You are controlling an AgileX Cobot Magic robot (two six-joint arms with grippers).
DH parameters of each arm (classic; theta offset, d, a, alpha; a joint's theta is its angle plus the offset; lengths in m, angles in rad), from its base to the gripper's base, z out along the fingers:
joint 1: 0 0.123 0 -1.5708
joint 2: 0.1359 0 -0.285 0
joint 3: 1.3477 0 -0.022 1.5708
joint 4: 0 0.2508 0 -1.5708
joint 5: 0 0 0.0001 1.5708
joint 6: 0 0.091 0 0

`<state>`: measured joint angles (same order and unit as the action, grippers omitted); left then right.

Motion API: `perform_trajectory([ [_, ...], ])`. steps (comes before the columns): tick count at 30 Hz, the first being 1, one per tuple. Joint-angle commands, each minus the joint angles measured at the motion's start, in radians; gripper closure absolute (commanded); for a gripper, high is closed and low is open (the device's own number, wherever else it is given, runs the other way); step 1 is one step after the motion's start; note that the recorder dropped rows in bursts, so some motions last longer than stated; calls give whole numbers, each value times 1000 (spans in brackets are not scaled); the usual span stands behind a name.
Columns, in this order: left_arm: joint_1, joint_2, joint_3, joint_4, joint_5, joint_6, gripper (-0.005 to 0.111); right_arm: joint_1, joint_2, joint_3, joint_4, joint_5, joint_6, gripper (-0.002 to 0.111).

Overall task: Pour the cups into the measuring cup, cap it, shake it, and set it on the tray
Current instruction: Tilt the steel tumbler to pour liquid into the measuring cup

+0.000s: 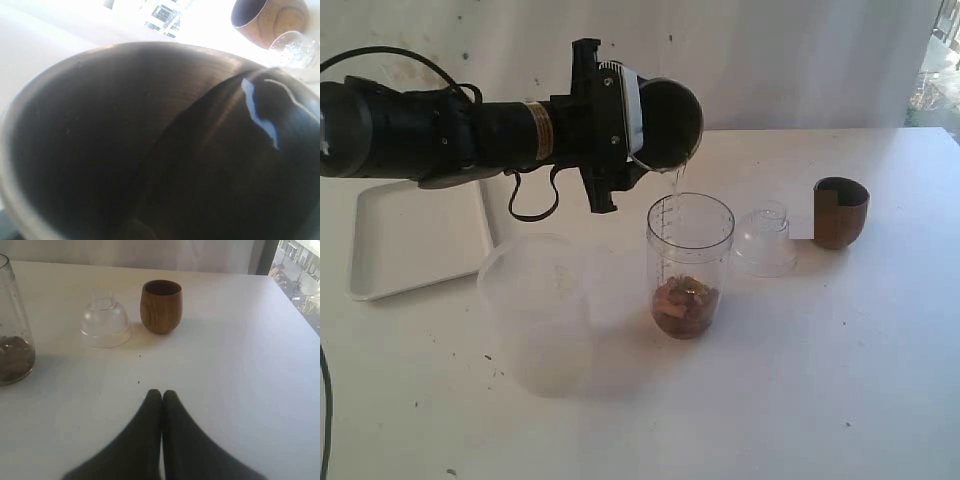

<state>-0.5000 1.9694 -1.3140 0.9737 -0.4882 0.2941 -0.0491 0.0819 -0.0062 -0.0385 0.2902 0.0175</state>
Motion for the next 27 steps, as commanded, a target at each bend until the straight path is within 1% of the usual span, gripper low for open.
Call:
perform_trajectory([
  [1,-1,-26,-15,-28,-40,42,107,0,-3,6,-3,-1,5,108],
  [12,-1,-26,-15,-28,-40,108,107,0,-3,6,-3,-1,5,108],
  [15,-1,-26,-15,-28,-40,149,107,0,-3,6,-3,-1,5,108],
  [22,-1,-26,-15,-28,-40,160,107,0,-3,6,-3,-1,5,108],
  [27,-1,-26,-15,-28,-40,220,107,0,-3,6,-3,-1,5,108],
])
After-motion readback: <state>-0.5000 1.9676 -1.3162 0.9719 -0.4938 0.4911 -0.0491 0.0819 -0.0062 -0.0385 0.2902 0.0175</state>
